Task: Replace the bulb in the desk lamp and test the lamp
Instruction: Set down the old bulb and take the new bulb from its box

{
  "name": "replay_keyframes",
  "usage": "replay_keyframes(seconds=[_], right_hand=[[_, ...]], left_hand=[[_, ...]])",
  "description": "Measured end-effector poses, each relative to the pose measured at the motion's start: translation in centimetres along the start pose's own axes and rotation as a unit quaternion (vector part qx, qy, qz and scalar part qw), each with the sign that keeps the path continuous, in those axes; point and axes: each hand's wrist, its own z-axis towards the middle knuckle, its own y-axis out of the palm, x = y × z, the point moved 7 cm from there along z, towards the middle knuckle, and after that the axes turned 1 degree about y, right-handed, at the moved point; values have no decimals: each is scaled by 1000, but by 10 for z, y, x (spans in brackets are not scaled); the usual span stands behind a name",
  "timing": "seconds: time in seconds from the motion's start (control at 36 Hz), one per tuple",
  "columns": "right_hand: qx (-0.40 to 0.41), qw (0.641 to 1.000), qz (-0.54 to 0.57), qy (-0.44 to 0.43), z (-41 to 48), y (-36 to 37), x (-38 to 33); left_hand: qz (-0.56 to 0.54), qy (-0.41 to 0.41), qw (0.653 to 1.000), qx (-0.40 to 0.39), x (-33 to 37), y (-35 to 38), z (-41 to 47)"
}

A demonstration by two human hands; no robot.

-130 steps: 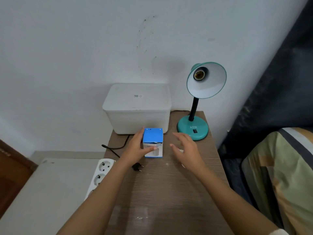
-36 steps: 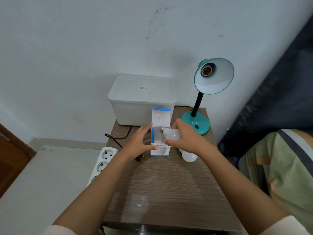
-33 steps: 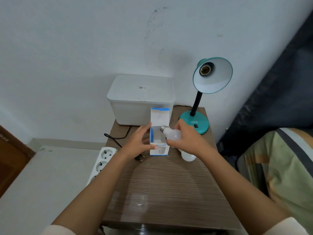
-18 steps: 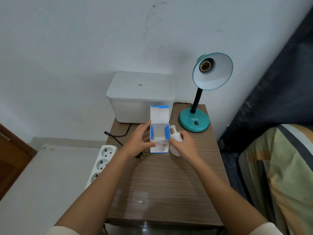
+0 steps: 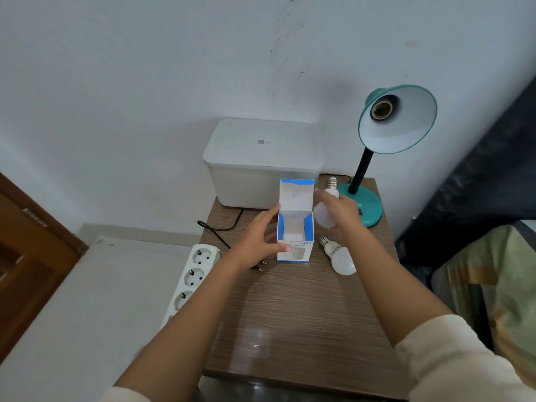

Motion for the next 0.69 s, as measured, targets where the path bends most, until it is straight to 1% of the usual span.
replay_keyframes(seconds=[0.11, 0.19, 0.25, 0.33, 0.44, 0.56, 0.61, 0.69], right_hand=[[-64, 998, -30, 7, -1, 1, 3], [-99, 993, -63, -21, -6, -3, 3], [-106, 990, -85, -42, -9, -7, 6], [-99, 988, -96, -71, -14, -13, 10], [-66, 986, -107, -112, -22, -17, 17], [-39, 977, -119, -172, -32, -14, 17], [-34, 972, -126, -198, -37, -12, 16], [-23, 968, -128, -214, -42, -10, 19]], left_hand=[[-10, 4, 1000, 4, 0, -2, -1], [-26, 11, 1000, 2, 0, 0, 0], [-34, 9, 999, 4, -1, 1, 0], [-34, 8, 999, 3, -2, 4, 1], [-42, 11, 999, 13, -5, 7, 0], [-25, 29, 999, 18, -5, 9, -4], [1, 39, 999, 19, -4, 10, -6], [13, 41, 999, 28, -5, 10, -10]])
